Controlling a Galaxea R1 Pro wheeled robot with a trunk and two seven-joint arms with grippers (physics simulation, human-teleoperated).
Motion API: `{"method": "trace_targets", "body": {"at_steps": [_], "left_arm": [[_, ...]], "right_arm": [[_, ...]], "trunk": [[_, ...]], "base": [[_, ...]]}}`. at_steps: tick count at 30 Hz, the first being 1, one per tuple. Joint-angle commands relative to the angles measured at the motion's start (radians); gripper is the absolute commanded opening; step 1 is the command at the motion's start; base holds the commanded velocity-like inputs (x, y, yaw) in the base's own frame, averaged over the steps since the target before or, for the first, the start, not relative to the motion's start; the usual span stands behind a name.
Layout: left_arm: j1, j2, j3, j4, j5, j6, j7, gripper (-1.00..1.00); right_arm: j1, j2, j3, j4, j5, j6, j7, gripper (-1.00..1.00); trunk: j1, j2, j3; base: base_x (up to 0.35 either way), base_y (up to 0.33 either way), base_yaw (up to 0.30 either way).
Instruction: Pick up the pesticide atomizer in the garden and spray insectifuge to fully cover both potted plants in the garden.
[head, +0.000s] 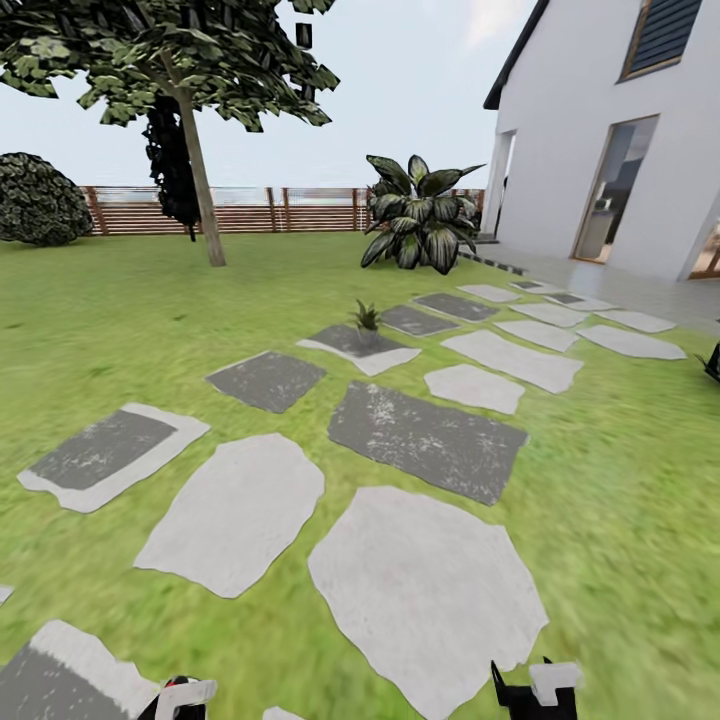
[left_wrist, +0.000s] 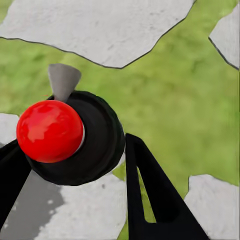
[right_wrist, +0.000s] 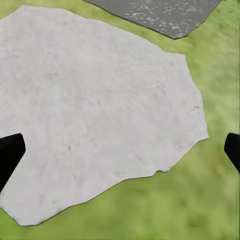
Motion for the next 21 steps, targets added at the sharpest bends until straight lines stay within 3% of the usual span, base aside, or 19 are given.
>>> {"method": "trace_targets", "body": {"at_steps": [1,21], "left_arm": [[-0.001,0.0,0.003,0.001,0.002,-0.003,-0.001,-1.0],[-0.001,0.0,0.004,0.001,0.002,-0.003,-0.001,-1.0]], "right_arm": [[-0.001,0.0,-0.001,0.001,0.004,-0.003,0.0,1.0],[-0.001,0.0,-0.001,0.001,0.004,-0.002,-0.001,1.0]], "trunk": [[0.0,0.0,-0.001],[0.0,0.0,-0.001]], "base": [[0.339,0.0,0.0],[0.339,0.0,0.0]]}}
